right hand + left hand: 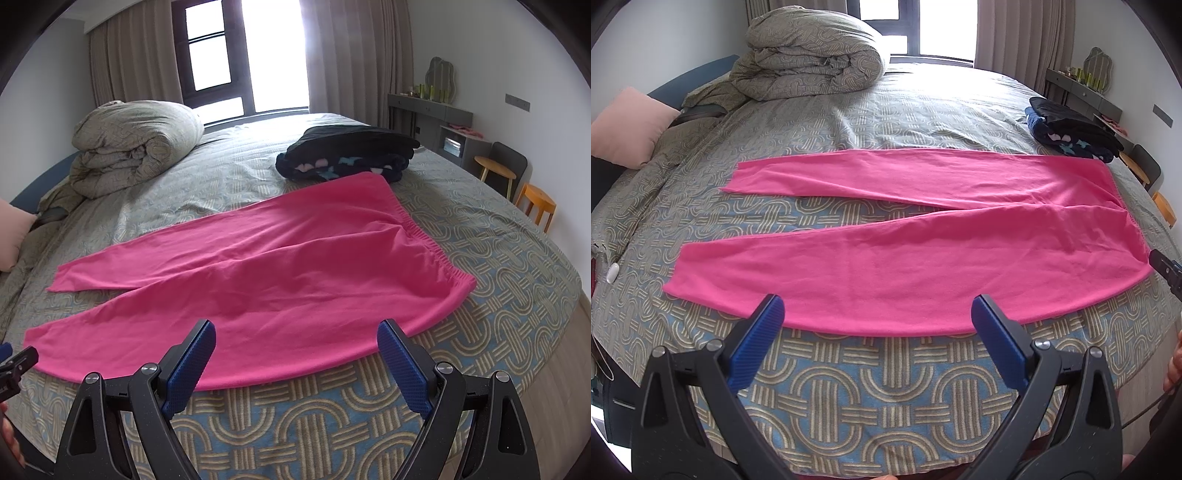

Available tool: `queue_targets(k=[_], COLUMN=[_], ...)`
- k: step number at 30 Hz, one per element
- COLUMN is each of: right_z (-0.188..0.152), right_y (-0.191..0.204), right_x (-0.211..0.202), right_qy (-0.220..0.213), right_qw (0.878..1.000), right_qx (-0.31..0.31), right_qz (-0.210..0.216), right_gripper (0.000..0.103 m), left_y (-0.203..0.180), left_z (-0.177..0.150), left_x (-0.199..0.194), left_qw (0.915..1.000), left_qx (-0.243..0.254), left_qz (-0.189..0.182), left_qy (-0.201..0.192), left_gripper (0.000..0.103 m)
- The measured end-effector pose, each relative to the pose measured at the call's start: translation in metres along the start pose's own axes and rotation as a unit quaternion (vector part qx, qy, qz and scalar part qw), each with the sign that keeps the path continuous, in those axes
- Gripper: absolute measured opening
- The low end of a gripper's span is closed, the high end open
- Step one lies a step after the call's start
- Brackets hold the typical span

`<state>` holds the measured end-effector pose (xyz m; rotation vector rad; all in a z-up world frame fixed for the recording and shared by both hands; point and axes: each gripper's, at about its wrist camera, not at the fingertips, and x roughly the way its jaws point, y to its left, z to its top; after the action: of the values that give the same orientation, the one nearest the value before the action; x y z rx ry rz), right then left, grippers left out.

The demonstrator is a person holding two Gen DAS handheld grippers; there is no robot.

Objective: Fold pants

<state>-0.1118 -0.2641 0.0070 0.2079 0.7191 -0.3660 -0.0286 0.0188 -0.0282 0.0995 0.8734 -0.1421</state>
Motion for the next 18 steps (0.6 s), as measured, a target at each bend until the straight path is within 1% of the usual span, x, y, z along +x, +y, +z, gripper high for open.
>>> queue_targets(k=[12, 18], right_z=[-0.003, -0.005], right_y=[-0.005, -0.012], right_x=[0.006, 0.012], right_qy=[0.01, 0.017], right_qw=[1.0, 1.0], right_qx=[0.011, 0.021], right_qz=[-0.003, -0.008], right_gripper=[0.091, 0.091], left_y=[0.006, 0.011], left_z=[-0.002, -0.004], left_x=[0.009, 0.016], left_qw=[0.9998, 0.9994], left_qx=[-0.009, -0.016], left_qz=[0.003, 0.013], left_qy=[0.016, 0.029], left_gripper=[0.101, 0.101])
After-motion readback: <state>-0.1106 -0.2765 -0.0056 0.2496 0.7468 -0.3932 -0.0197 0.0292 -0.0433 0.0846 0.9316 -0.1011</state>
